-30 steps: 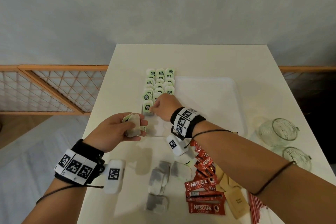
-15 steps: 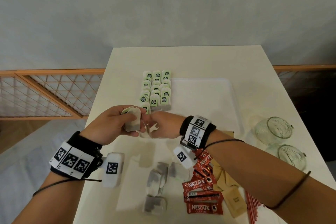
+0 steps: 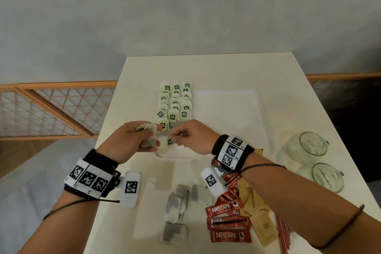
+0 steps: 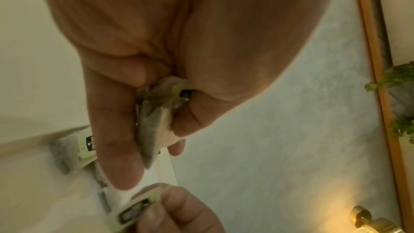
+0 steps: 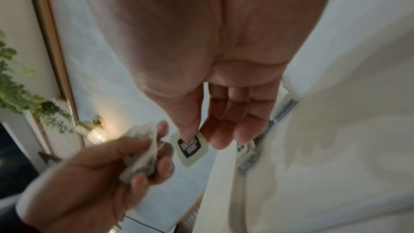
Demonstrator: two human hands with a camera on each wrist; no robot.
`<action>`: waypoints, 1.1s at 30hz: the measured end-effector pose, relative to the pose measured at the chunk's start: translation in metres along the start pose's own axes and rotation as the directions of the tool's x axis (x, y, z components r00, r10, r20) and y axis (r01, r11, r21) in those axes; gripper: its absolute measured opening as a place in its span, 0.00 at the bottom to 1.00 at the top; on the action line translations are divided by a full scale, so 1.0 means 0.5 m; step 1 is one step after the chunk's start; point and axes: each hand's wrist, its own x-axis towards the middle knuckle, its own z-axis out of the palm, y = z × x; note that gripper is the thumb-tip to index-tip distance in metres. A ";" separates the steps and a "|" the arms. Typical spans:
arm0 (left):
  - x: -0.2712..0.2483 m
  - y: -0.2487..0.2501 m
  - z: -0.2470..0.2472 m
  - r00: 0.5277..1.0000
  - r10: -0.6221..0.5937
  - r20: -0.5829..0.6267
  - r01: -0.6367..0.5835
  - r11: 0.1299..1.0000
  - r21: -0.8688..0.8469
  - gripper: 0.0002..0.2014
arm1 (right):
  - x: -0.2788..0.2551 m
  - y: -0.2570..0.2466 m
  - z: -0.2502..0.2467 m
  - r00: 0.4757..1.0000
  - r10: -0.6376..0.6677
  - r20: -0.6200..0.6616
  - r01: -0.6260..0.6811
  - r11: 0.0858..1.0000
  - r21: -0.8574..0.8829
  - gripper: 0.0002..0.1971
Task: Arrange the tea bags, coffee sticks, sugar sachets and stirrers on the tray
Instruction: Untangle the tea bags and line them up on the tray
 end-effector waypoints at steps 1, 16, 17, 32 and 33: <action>0.001 -0.002 0.002 1.000 0.002 -0.012 -0.001 1.000 0.015 0.10 | -0.004 -0.003 -0.004 1.000 0.011 0.004 -0.012 0.998 0.065 0.06; 0.011 -0.008 0.045 0.999 0.030 0.023 -0.032 0.995 0.097 0.05 | -0.013 0.003 0.010 0.997 0.023 -0.073 -0.003 0.964 0.265 0.11; 0.011 -0.009 0.044 0.999 0.025 0.024 -0.027 0.995 0.098 0.06 | -0.012 0.005 0.011 0.996 0.030 -0.080 -0.009 0.966 0.257 0.10; 0.013 -0.023 0.046 0.998 0.053 -0.019 -0.050 0.992 0.118 0.03 | -0.019 0.008 0.016 0.995 0.084 -0.055 -0.071 0.976 0.205 0.08; 0.014 -0.024 0.046 0.998 0.051 -0.025 -0.048 0.993 0.111 0.03 | -0.022 0.008 0.017 0.996 0.089 -0.023 -0.083 0.978 0.193 0.07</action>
